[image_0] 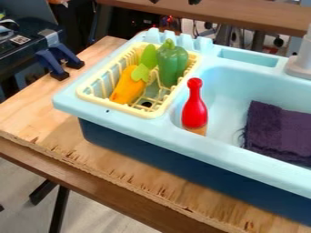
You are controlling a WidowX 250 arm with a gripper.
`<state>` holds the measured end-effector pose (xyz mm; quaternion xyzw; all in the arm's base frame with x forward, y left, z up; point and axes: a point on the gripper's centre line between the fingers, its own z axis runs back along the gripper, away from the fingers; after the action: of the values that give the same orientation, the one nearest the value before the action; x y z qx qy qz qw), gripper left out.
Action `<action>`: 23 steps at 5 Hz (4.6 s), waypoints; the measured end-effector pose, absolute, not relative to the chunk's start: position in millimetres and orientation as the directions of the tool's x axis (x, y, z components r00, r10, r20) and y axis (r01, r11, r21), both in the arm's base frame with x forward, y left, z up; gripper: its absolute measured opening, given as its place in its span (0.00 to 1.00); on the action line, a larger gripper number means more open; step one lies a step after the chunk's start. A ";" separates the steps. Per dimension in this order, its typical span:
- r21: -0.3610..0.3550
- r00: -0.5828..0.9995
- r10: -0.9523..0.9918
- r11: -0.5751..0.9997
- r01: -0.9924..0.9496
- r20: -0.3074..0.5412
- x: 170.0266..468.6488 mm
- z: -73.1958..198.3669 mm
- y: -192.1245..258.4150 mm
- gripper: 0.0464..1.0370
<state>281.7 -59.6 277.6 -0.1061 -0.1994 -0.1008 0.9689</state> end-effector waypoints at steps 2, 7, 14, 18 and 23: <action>-0.152 0.911 -0.118 0.970 0.191 0.396 303.3 261.3 -41.1 0.96; -0.112 0.952 -0.124 0.981 0.161 0.281 371.4 220.7 -7.4 0.96; -0.093 0.981 -0.069 0.992 0.087 0.184 399.1 178.8 -1.0 0.65; -0.143 0.972 -0.079 0.983 0.113 0.220 391.4 188.6 -8.9 0.07; -0.142 0.914 -0.280 0.933 0.331 0.294 394.6 195.9 -82.3 0.07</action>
<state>394.6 -82.3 195.9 -0.0948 -0.1357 -0.1568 0.9737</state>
